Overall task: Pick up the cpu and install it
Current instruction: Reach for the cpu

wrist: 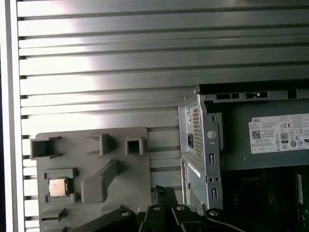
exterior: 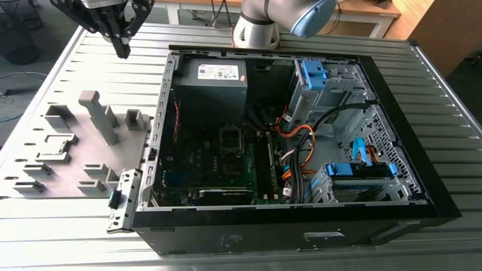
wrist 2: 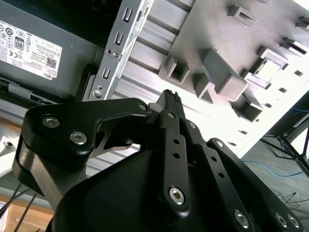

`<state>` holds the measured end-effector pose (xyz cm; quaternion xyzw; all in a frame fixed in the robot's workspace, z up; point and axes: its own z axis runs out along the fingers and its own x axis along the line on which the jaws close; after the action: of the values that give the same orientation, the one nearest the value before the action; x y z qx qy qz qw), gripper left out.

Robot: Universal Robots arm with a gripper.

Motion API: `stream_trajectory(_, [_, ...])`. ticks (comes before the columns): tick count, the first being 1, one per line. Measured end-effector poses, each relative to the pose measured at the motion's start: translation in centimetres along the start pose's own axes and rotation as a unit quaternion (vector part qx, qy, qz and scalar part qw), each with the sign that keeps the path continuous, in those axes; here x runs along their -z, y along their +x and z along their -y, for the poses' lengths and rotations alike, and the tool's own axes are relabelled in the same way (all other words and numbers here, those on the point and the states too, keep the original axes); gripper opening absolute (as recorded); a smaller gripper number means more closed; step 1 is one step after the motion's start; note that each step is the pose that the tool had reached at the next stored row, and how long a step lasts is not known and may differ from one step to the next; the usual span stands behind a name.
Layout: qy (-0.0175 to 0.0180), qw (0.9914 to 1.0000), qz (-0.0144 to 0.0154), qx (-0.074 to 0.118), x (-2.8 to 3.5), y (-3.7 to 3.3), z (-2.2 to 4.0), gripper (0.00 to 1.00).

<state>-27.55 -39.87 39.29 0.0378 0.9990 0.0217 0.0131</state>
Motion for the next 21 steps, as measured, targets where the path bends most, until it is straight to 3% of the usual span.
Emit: stream_trajectory(21, [0.0000, 1.00000, 0.0000, 0.000, 0.10, 4.76, 0.34, 0.11])
